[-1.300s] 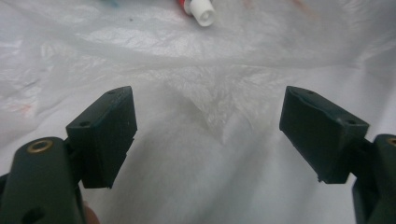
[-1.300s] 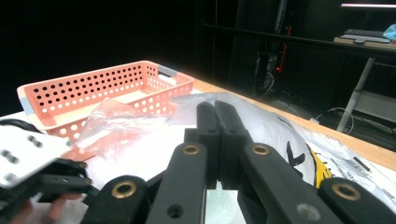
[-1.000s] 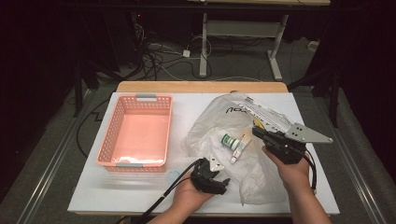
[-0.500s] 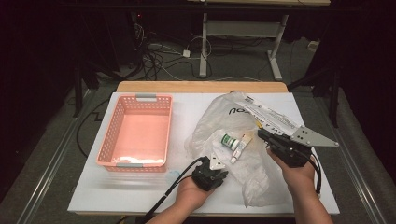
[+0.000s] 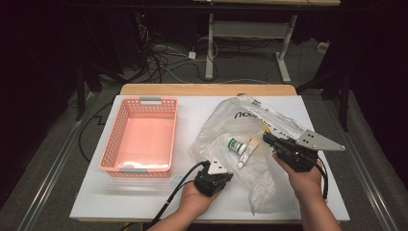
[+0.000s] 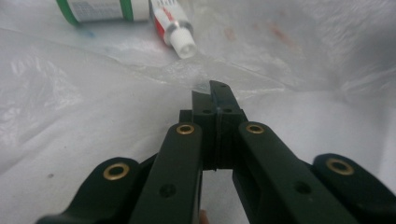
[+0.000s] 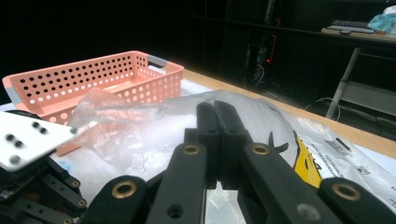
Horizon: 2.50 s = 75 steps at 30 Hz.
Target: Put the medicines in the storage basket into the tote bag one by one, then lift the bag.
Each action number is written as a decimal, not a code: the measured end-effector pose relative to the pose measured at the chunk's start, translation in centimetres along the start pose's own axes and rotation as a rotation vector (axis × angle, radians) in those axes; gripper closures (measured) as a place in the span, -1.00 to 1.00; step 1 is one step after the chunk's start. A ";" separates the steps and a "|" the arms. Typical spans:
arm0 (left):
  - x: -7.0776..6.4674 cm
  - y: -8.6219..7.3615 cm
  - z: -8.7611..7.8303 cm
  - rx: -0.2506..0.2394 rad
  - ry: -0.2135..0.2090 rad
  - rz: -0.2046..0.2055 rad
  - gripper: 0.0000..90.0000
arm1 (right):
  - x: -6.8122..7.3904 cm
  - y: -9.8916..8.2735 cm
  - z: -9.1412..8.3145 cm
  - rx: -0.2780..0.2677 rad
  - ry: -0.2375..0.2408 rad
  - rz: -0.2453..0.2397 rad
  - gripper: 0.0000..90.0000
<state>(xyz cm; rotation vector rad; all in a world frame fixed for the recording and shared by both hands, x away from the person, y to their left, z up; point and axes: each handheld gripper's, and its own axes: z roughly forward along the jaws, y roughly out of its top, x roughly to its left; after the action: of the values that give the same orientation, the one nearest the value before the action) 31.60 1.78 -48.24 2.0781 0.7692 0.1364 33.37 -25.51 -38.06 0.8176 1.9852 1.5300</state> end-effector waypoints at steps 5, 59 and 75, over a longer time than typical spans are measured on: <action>0.1 0.1 -1.0 -0.053 0.002 0.022 0.97 | -0.1 0.1 0.0 -0.005 -0.001 -0.003 1.00; 2.8 16.1 -10.8 -0.507 0.224 0.160 0.97 | -1.7 8.6 2.8 -0.187 -0.083 -0.004 1.00; 2.7 23.0 -12.9 -0.616 0.264 0.202 0.97 | -3.5 15.2 1.5 -0.332 -0.129 -0.013 1.00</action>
<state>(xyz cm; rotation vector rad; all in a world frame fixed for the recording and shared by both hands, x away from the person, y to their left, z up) 39.88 2.97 -23.07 1.5531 0.5724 0.6835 39.27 -24.14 -23.59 0.7414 1.5851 1.6933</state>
